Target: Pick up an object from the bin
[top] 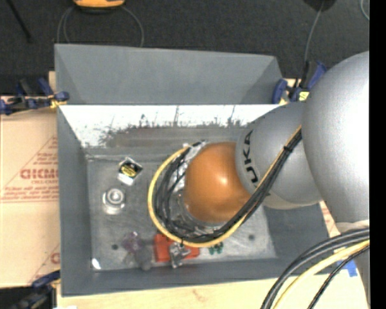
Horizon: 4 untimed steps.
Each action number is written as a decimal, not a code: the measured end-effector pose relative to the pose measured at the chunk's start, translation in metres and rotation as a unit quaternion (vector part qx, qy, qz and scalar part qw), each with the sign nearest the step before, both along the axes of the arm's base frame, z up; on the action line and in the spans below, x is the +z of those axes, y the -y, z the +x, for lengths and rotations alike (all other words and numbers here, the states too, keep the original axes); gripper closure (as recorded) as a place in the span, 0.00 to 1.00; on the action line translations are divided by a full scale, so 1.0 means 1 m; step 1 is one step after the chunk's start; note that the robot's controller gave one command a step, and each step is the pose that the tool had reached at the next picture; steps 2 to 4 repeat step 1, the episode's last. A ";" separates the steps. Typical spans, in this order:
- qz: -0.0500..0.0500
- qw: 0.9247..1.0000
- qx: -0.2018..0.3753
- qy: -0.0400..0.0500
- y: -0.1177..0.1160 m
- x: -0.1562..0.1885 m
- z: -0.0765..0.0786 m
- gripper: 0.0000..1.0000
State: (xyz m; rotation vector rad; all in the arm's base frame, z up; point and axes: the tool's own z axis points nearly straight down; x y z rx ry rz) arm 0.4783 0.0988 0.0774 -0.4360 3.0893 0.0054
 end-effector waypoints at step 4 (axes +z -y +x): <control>-0.003 1.000 0.022 -0.005 0.006 0.138 0.012 1.00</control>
Offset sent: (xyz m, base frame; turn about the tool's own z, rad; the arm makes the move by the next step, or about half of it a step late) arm 0.0092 -0.0054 0.1339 -0.0478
